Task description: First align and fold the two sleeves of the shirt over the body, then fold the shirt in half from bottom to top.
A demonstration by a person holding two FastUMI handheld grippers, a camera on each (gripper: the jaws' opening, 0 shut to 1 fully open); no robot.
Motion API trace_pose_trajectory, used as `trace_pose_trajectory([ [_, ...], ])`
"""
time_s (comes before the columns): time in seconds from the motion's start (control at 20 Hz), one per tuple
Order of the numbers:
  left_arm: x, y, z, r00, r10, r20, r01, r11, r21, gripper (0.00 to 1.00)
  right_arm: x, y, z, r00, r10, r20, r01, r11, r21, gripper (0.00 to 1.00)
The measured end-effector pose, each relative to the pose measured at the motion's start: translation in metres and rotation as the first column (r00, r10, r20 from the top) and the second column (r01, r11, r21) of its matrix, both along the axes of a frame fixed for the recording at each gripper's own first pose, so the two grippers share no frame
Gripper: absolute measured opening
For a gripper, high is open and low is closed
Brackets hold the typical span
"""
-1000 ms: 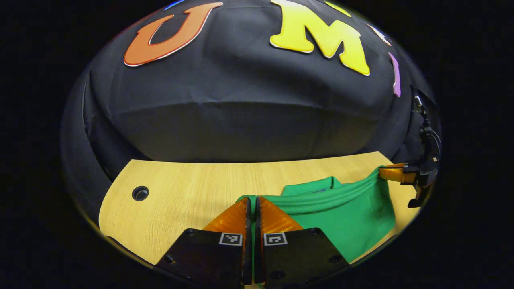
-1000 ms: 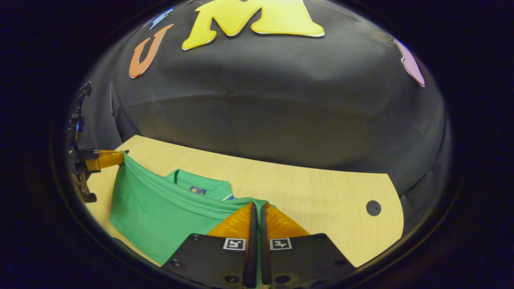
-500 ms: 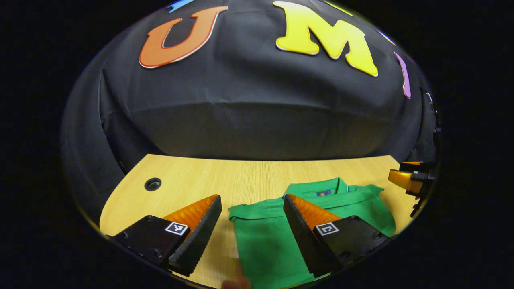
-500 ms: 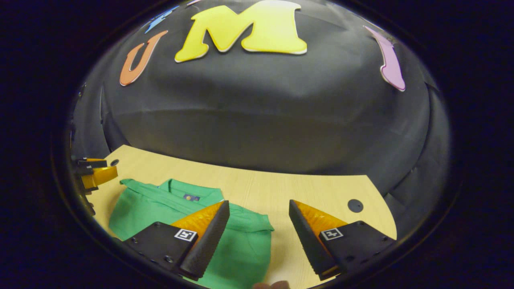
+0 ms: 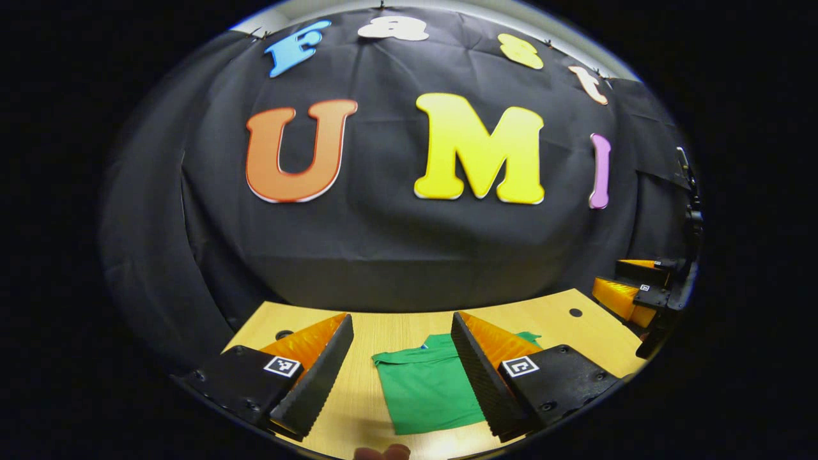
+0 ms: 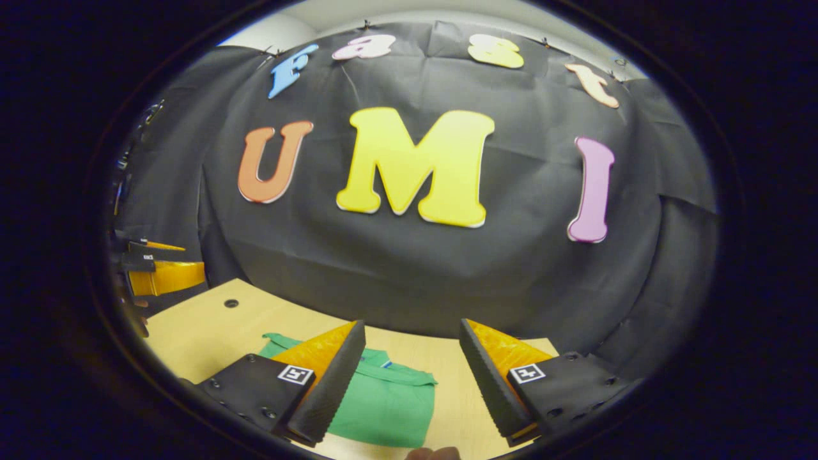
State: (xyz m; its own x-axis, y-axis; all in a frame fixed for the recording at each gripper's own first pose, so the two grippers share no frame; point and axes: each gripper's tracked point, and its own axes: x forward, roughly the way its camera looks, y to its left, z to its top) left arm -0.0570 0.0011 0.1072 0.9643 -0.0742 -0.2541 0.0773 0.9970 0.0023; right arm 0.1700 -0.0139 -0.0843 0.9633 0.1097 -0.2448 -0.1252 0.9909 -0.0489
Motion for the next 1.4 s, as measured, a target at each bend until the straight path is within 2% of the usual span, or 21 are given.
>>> trace_pose_trajectory([
  [0.1, -0.032, -0.006, 0.030, 0.999, -0.005, 0.046, 0.005, 1.000, 0.012, 0.99, -0.024, -0.001, 0.028, 0.999, -0.019, 0.041, 0.018, 1.000, 0.016, 0.95],
  [0.25, -0.078, -0.021, 0.062, 0.996, -0.004, 0.088, 0.008, 0.999, -0.045, 0.98, -0.062, 0.002, 0.060, 0.996, -0.052, 0.072, 0.048, 0.997, 0.056, 0.93],
  [0.35, -0.099, -0.024, 0.077, 0.991, 0.007, 0.133, -0.002, 0.999, -0.042, 0.98, -0.086, 0.007, 0.080, 0.992, -0.061, 0.106, 0.053, 0.995, 0.079, 0.93],
  [0.4, -0.107, -0.023, 0.086, 0.986, 0.012, 0.166, -0.006, 0.999, -0.034, 0.89, -0.100, 0.013, 0.088, 0.991, -0.054, 0.124, 0.043, 0.996, 0.084, 0.93],
  [0.45, -0.114, -0.023, 0.090, 0.984, 0.015, 0.180, -0.010, 0.999, -0.031, 0.98, -0.108, 0.022, 0.096, 0.990, -0.044, 0.135, 0.034, 0.997, 0.075, 0.92],
  [0.55, -0.131, -0.028, 0.091, 0.982, 0.011, 0.188, -0.004, 0.999, -0.037, 0.98, -0.131, 0.026, 0.108, 0.987, -0.042, 0.158, 0.031, 0.997, 0.070, 0.92],
  [0.6, -0.136, -0.031, 0.095, 0.981, 0.011, 0.192, -0.005, 0.999, -0.032, 0.89, -0.140, 0.027, 0.115, 0.984, -0.051, 0.173, 0.038, 0.996, 0.078, 0.92],
  [0.65, -0.141, -0.031, 0.099, 0.979, 0.007, 0.204, -0.003, 1.000, -0.021, 1.00, -0.148, 0.027, 0.121, 0.979, -0.063, 0.194, 0.048, 0.995, 0.085, 0.92],
  [0.75, -0.149, -0.030, 0.105, 0.974, 0.011, 0.225, -0.009, 1.000, -0.011, 0.98, -0.164, 0.031, 0.129, 0.973, -0.070, 0.220, 0.054, 0.996, 0.077, 0.92],
  [0.85, -0.155, -0.036, 0.105, 0.976, 0.009, 0.217, -0.001, 0.999, -0.036, 0.98, -0.171, 0.039, 0.124, 0.976, -0.053, 0.209, 0.042, 0.998, 0.057, 0.95],
  [0.95, -0.158, -0.036, 0.101, 0.978, 0.008, 0.207, 0.000, 0.999, -0.037, 0.98, -0.174, 0.043, 0.121, 0.981, -0.046, 0.188, 0.037, 0.998, 0.052, 0.93],
  [1.0, -0.158, -0.034, 0.101, 0.977, 0.013, 0.214, -0.006, 0.999, -0.032, 1.00, -0.176, 0.042, 0.121, 0.982, -0.051, 0.183, 0.041, 0.998, 0.057, 0.97],
  [1.05, -0.159, -0.033, 0.102, 0.975, 0.014, 0.220, -0.009, 1.000, -0.027, 0.98, -0.176, 0.040, 0.122, 0.981, -0.058, 0.183, 0.047, 0.997, 0.065, 0.93],
  [1.1, -0.161, -0.034, 0.103, 0.974, 0.014, 0.225, -0.010, 1.000, -0.020, 0.98, -0.175, 0.036, 0.125, 0.979, -0.076, 0.189, 0.064, 0.996, 0.069, 0.93],
  [1.15, -0.162, -0.033, 0.104, 0.974, 0.013, 0.227, -0.010, 1.000, -0.015, 0.89, -0.176, 0.032, 0.126, 0.977, -0.091, 0.193, 0.078, 0.994, 0.073, 0.92],
  [1.2, -0.164, -0.031, 0.105, 0.973, 0.012, 0.231, -0.009, 1.000, -0.014, 0.98, -0.176, 0.032, 0.129, 0.975, -0.098, 0.199, 0.083, 0.993, 0.078, 0.93],
  [1.25, -0.164, -0.030, 0.103, 0.973, 0.013, 0.232, -0.009, 1.000, -0.018, 1.00, -0.177, 0.032, 0.130, 0.974, -0.101, 0.205, 0.086, 0.993, 0.080, 0.93],
  [1.4, -0.162, -0.031, 0.104, 0.973, 0.014, 0.232, -0.008, 1.000, -0.027, 0.98, -0.180, 0.032, 0.131, 0.973, -0.100, 0.210, 0.086, 0.993, 0.076, 0.92],
])
